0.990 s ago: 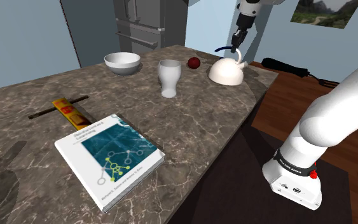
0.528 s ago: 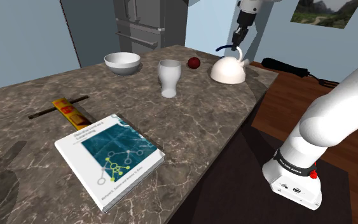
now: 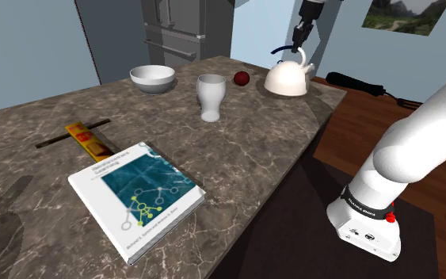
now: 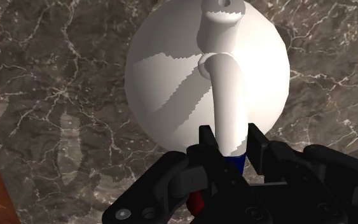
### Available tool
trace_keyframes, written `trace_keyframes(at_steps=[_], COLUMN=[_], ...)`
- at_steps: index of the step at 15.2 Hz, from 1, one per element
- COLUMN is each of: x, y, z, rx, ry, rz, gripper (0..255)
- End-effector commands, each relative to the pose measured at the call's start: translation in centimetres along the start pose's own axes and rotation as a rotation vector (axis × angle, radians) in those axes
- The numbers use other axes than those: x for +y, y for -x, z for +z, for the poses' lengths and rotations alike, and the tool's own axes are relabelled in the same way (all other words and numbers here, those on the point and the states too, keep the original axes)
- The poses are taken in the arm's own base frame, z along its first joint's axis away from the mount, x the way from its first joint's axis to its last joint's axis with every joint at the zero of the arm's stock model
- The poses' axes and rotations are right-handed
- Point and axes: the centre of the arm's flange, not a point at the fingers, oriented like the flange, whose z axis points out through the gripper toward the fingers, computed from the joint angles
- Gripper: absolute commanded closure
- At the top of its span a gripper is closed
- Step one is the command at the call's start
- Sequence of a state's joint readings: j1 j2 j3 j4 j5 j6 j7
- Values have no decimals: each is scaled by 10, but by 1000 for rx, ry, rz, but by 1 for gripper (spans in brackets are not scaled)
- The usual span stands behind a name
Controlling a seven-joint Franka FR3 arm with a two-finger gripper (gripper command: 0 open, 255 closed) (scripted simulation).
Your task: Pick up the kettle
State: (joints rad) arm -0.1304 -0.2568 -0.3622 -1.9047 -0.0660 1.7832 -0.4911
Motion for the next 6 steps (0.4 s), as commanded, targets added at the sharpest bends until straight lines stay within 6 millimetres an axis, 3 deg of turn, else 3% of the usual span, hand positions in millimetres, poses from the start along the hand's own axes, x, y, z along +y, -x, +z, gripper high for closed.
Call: trace_keyframes(at_steps=[1,6], x=[0,0], y=[-3,-5], z=[-11,-27], rx=[2,2], ry=[0,0], rz=[0,0], gripper=[255,255])
